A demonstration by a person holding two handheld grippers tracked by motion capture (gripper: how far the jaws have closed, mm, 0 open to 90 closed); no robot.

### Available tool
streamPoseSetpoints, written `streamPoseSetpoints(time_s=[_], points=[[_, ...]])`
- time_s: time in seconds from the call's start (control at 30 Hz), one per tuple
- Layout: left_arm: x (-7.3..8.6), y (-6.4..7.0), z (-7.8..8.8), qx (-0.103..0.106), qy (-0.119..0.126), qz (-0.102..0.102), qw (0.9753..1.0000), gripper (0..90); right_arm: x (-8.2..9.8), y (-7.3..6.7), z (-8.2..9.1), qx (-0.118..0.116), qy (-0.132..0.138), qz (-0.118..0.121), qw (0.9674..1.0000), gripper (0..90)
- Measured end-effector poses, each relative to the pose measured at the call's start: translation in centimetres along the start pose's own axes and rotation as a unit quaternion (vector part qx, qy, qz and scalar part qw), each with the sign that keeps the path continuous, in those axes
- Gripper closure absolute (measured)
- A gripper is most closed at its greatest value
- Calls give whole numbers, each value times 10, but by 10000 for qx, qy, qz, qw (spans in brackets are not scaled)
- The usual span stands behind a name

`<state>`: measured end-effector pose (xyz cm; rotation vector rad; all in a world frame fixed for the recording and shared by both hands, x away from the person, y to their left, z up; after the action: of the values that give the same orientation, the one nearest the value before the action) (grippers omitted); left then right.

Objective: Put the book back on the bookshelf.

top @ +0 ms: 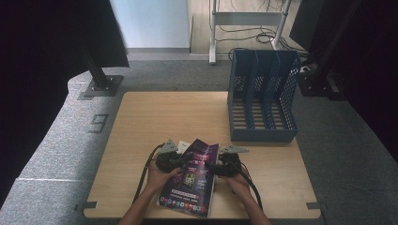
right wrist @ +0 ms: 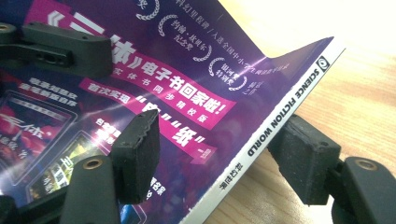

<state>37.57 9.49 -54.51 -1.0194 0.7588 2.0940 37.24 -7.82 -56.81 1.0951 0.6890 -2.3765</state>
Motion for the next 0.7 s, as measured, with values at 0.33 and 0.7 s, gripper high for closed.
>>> streamPoseSetpoints(time_s=[0.33,0.7], points=[[4,-1,-5,-22,-161,-53,9999,873,2,2,-11,113,-215,-147,9996,336],[4,-5,-4,41,-149,67,9999,870,-3,7,-24,154,-305,-167,9993,361]])
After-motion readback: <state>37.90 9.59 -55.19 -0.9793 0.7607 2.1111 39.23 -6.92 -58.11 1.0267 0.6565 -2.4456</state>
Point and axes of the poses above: each handheld gripper's, and its own axes: z roughly backward along the jaws, x roughly out of its underside, y roughly to its right, the point moved 6 cm from there along -z, roughly forward along the jaws, and after that the axes turned 1 degree about z, right-handed, at the moved point
